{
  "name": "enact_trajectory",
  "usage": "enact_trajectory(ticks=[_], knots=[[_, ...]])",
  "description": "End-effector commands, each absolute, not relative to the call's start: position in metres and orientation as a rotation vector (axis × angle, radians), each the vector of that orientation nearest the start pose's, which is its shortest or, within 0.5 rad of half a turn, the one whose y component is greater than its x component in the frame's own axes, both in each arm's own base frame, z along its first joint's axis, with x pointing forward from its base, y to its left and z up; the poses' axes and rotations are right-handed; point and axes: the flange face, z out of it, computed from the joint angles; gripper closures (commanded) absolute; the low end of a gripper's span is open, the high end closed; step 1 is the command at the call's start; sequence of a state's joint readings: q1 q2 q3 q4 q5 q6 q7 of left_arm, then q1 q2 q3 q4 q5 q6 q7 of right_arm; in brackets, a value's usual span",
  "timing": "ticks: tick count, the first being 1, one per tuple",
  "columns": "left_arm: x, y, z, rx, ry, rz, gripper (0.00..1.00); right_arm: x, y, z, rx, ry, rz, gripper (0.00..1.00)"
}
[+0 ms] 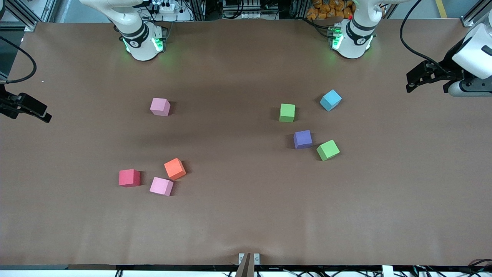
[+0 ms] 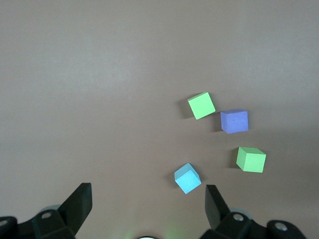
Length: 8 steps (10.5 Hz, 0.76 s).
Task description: Arrange blocks into number 1
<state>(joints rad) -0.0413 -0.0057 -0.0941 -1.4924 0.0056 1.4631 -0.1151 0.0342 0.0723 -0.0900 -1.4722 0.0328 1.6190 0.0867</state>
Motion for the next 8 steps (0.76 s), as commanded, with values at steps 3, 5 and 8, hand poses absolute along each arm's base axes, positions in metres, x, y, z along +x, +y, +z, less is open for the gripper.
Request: enact_trajectory(ticks=[3, 5, 8], knots=[[0.538, -0.073, 0.656, -3.120, 0.055, 0.052, 0.00, 0.584, -0.031, 0.636, -3.098, 0.213, -0.100, 0.00], [0.543, -0.079, 0.646, -3.120, 0.069, 0.080, 0.00, 0.584, -0.031, 0.635, -3.099, 0.211, -0.098, 0.00], [0.568, -0.086, 0.597, -3.113, 0.085, 0.214, 0.00, 0.586, -0.029, 0.632, -3.096, 0.216, -0.088, 0.00]])
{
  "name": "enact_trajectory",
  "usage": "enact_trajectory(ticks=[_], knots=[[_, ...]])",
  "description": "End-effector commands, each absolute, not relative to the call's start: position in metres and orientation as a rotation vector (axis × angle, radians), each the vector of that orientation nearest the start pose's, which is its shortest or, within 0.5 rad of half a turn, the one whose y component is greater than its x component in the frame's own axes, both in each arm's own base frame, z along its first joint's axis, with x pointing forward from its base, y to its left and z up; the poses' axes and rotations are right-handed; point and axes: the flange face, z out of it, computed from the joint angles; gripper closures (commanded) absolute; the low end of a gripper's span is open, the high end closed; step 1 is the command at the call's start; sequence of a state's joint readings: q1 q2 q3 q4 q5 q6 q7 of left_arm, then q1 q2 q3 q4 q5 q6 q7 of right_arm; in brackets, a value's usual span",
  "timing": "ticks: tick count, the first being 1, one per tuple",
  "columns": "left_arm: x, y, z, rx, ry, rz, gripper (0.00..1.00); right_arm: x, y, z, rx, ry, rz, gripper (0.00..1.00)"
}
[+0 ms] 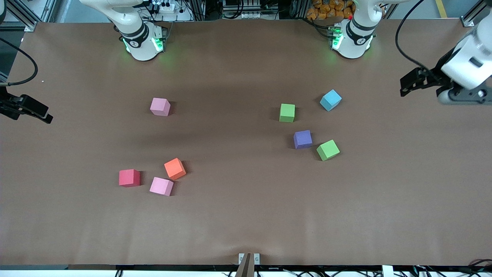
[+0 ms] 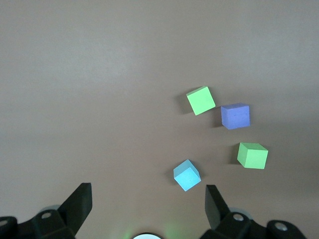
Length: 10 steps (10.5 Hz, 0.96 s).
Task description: Arrange blocks into number 1
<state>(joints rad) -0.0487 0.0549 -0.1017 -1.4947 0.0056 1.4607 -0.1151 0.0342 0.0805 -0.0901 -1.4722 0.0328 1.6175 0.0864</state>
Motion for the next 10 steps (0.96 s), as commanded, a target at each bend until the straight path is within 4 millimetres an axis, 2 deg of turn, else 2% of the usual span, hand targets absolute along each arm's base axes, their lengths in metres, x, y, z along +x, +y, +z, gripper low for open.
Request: enact_trajectory(ticks=[1, 2, 3, 4, 6, 7, 10], knots=[[0.576, -0.097, 0.578, -3.103, 0.113, 0.263, 0.00, 0.586, -0.028, 0.632, -3.096, 0.216, -0.088, 0.00], [0.582, -0.103, 0.564, -3.103, 0.109, 0.275, 0.00, 0.586, -0.028, 0.631, -3.096, 0.216, -0.086, 0.00], [0.597, -0.107, 0.539, -3.111, 0.067, 0.275, 0.00, 0.586, -0.027, 0.631, -3.096, 0.213, -0.086, 0.00], [0.607, -0.113, 0.506, -3.106, 0.026, 0.335, 0.00, 0.586, -0.028, 0.631, -3.096, 0.216, -0.086, 0.00], [0.626, -0.145, 0.450, -3.101, -0.065, 0.351, 0.00, 0.586, -0.025, 0.632, -3.094, 0.211, -0.088, 0.00], [0.631, -0.169, 0.422, -3.088, -0.139, 0.351, 0.00, 0.586, -0.024, 0.632, -3.093, 0.206, -0.090, 0.00], [0.627, -0.181, 0.357, -3.067, -0.337, 0.331, 0.00, 0.593, -0.025, 0.620, -3.094, 0.209, -0.071, 0.00]])
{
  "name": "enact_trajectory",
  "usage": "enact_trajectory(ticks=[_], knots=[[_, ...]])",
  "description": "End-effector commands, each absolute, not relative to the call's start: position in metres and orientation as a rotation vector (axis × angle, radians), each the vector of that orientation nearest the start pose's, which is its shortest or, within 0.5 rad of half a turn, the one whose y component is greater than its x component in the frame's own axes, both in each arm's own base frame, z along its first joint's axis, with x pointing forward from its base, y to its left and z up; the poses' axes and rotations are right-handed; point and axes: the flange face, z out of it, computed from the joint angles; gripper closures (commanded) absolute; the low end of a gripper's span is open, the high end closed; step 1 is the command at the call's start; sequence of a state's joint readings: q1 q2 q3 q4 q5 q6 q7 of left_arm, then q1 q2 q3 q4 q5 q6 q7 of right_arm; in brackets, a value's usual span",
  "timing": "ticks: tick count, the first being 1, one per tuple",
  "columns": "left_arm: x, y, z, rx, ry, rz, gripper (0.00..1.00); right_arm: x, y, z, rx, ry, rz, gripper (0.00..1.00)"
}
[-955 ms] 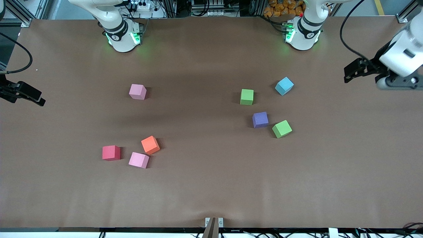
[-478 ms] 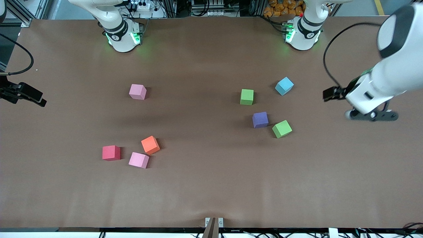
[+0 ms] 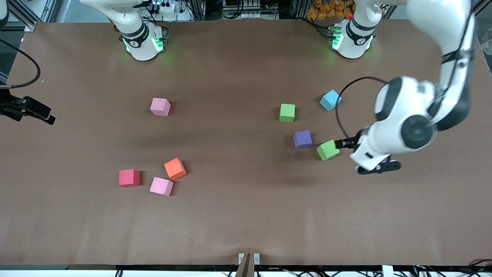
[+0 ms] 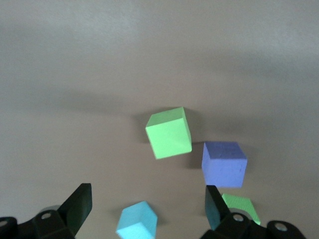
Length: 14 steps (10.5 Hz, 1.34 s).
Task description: Arrange blocks into number 1
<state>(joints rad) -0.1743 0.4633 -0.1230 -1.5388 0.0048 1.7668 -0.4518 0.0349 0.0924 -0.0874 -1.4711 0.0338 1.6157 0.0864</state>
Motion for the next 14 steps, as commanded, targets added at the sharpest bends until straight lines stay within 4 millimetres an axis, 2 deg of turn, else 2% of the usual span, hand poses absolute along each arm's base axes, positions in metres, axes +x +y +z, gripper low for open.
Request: enact_trajectory(ticks=[1, 3, 6, 8, 12, 14], knots=[[0.619, -0.195, 0.336, -3.056, -0.423, 0.310, 0.00, 0.599, -0.023, 0.610, -3.093, 0.208, -0.050, 0.00], [0.612, -0.206, 0.295, -3.047, -0.535, 0.276, 0.00, 0.615, -0.015, 0.588, -3.097, 0.180, -0.059, 0.00], [0.590, -0.202, 0.254, -3.024, -0.529, 0.302, 0.00, 0.645, 0.002, 0.544, -3.100, 0.173, -0.073, 0.00], [0.582, -0.202, 0.226, -2.991, -0.556, 0.360, 0.00, 0.659, 0.012, 0.515, -3.097, 0.247, -0.062, 0.00], [0.582, -0.204, 0.213, -2.975, -0.556, 0.376, 0.00, 0.687, 0.016, 0.433, -3.118, 0.211, 0.009, 0.00], [0.587, -0.210, 0.201, -2.966, -0.521, 0.367, 0.00, 0.695, 0.018, 0.393, -3.128, 0.083, 0.045, 0.00]])
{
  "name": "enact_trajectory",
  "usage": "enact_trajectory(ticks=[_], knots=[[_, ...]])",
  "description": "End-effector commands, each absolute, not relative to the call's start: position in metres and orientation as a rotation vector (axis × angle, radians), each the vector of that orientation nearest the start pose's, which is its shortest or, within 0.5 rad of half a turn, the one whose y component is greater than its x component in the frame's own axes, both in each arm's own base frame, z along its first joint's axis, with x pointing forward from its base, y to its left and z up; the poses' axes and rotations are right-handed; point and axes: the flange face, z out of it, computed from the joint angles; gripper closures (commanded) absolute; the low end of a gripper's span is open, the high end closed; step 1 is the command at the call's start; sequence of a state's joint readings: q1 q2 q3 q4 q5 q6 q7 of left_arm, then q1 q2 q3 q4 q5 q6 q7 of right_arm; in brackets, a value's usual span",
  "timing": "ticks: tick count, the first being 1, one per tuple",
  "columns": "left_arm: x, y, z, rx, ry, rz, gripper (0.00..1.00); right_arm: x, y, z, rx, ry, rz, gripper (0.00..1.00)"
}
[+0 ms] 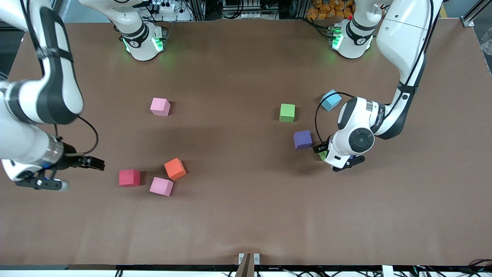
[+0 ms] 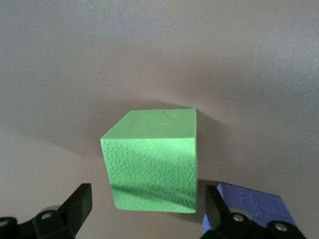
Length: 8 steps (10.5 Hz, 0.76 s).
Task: Arrange blocks into number 1
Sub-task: 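Grasp the green cube with the left gripper while the right gripper grasps pink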
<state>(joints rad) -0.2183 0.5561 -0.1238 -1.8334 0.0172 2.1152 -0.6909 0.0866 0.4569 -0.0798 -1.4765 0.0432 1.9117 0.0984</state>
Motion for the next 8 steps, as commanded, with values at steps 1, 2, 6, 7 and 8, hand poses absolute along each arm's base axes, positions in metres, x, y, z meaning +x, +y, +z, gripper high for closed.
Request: enact_trajectory(ticks=[1, 2, 6, 7, 8], knots=[[0.590, -0.211, 0.195, -2.966, -0.519, 0.373, 0.00, 0.697, 0.018, 0.375, -3.130, 0.071, 0.076, 0.00], [0.591, -0.209, 0.193, -2.964, -0.517, 0.376, 0.00, 0.698, 0.021, 0.354, -3.133, 0.048, 0.098, 0.00], [0.596, -0.204, 0.194, -2.939, -0.433, 0.320, 0.87, 0.698, 0.025, 0.295, -3.133, -0.121, 0.140, 0.00], [0.596, -0.204, 0.195, -2.936, -0.446, 0.318, 1.00, 0.698, 0.025, 0.282, -3.132, -0.122, 0.155, 0.00], [0.596, -0.205, 0.196, -2.934, -0.444, 0.321, 1.00, 0.697, 0.026, 0.272, -3.112, -0.102, 0.162, 0.00]])
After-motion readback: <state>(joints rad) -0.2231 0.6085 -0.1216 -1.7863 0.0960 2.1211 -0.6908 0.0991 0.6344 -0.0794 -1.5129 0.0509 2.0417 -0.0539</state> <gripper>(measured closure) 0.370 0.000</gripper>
